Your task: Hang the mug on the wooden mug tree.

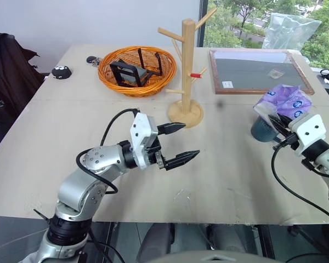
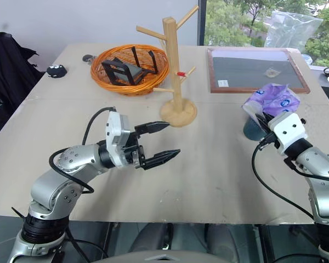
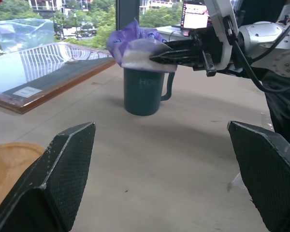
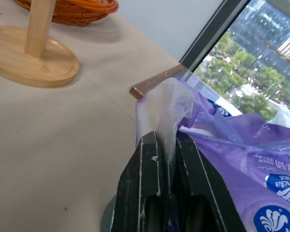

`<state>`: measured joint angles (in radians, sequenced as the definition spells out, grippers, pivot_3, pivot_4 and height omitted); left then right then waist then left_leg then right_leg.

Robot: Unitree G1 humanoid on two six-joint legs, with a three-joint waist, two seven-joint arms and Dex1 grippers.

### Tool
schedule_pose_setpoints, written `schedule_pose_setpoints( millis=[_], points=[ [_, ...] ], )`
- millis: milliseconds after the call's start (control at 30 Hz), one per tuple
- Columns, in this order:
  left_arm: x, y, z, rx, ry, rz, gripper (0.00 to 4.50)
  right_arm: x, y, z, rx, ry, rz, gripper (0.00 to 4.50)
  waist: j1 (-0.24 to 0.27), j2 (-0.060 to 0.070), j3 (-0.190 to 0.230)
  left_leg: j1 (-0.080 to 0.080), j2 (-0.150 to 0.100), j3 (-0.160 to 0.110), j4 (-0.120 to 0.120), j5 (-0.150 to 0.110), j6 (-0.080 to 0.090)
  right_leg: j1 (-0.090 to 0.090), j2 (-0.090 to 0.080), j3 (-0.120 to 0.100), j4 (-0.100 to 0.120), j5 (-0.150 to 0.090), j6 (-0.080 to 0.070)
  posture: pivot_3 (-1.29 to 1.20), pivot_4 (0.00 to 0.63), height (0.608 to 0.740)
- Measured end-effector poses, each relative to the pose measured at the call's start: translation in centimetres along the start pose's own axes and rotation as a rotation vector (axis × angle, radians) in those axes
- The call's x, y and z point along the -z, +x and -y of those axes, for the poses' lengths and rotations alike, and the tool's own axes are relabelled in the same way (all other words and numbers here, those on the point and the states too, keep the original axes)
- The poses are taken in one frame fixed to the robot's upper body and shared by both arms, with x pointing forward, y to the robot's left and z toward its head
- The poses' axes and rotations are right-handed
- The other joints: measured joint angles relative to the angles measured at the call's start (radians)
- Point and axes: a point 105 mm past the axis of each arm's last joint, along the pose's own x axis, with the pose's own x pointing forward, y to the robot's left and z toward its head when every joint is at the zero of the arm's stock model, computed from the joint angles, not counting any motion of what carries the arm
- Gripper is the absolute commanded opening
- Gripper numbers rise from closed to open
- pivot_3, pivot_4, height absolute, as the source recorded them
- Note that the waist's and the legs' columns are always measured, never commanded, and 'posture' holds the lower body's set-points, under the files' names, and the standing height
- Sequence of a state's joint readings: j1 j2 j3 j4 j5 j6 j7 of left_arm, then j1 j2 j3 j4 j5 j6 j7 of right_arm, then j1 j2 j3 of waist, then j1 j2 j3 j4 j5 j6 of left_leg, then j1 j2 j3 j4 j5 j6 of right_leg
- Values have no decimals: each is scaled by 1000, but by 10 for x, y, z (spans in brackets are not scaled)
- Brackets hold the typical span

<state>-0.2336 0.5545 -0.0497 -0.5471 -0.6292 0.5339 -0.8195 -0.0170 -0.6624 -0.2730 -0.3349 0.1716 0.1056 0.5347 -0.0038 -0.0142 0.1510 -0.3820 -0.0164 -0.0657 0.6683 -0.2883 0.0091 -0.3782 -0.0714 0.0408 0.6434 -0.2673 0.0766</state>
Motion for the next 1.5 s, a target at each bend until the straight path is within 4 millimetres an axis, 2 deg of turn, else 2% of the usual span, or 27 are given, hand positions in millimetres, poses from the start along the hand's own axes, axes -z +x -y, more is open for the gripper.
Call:
schedule_pose_setpoints(
  millis=[133,200,233,300,333,433,533,633,700,767,833,933,1033,1200,1400,1500],
  points=[
    [0,5,3,56,1,-3,4500,-3,-30,28,130,-49,-33,99,7,0,0,0,-1,0,0,0,0,0,0,0,0,0,0,0,150,740],
    [2,11,8,127,14,-15,4500,7,-59,36,196,-57,-114,99,15,0,0,0,-1,0,0,0,0,0,1,0,0,0,0,0,150,740],
    [3,11,9,138,13,-19,4500,10,-65,37,210,-52,-137,99,15,0,0,0,-1,1,0,0,0,1,1,0,0,0,0,0,150,740],
    [8,16,10,203,13,-36,4500,26,-99,35,284,-19,-246,99,17,0,0,1,-1,1,-1,-2,3,1,1,0,0,0,0,0,150,740],
    [9,17,11,216,12,-42,4500,31,-105,32,294,-4,-271,99,15,1,0,1,-1,1,0,-2,4,1,1,1,0,0,0,0,150,740],
    [14,22,13,297,41,-72,4500,54,-139,16,378,57,-404,99,9,2,-1,3,-1,2,-1,-3,5,2,1,1,0,0,0,0,150,740],
    [23,23,14,332,45,-99,4500,67,-154,3,385,74,-492,948,-13,3,-2,4,-1,4,0,-3,5,2,1,4,1,0,0,0,150,740],
    [26,21,12,344,56,-111,4500,75,-158,-8,373,119,-522,2257,-16,3,-2,4,0,3,-1,-3,5,2,2,3,1,0,0,0,150,740],
    [29,19,10,340,59,-122,4500,74,-157,-9,387,140,-507,3242,-13,3,-2,4,0,3,-1,-3,5,2,1,3,1,0,0,0,150,740],
    [31,18,7,330,63,-129,4500,60,-146,-6,389,179,-424,4102,-10,3,-1,3,1,3,-1,-3,5,2,1,3,0,0,0,0,150,740],
    [30,19,5,322,68,-126,4500,42,-134,-6,368,209,-332,4102,-9,3,-1,3,1,2,-1,-3,5,2,1,2,0,0,0,0,150,740],
    [28,20,3,305,69,-115,4500,34,-118,-7,352,239,-292,4102,-8,2,-1,2,1,1,0,-3,5,2,1,2,0,0,0,0,150,740],
    [25,29,2,255,60,-84,4500,32,-80,-9,382,317,-248,4102,-14,1,-2,3,1,2,0,-3,5,2,1,2,1,0,0,0,150,740],
    [30,35,-13,97,61,-126,4500,50,-41,-12,424,442,-275,4102,-5,2,-1,1,-2,0,0,0,0,0,1,0,1,0,0,0,150,740],
    [20,35,-25,-60,105,-130,4500,74,-28,-5,523,499,-347,4102,-7,2,-1,0,-3,0,-1,0,0,-1,0,1,0,0,0,0,150,740],
    [18,35,-25,-86,124,-129,4500,81,-26,-3,542,495,-373,4102,-9,2,-1,0,-3,0,-1,0,0,-1,0,1,2,0,0,0,150,740]
  ],
)
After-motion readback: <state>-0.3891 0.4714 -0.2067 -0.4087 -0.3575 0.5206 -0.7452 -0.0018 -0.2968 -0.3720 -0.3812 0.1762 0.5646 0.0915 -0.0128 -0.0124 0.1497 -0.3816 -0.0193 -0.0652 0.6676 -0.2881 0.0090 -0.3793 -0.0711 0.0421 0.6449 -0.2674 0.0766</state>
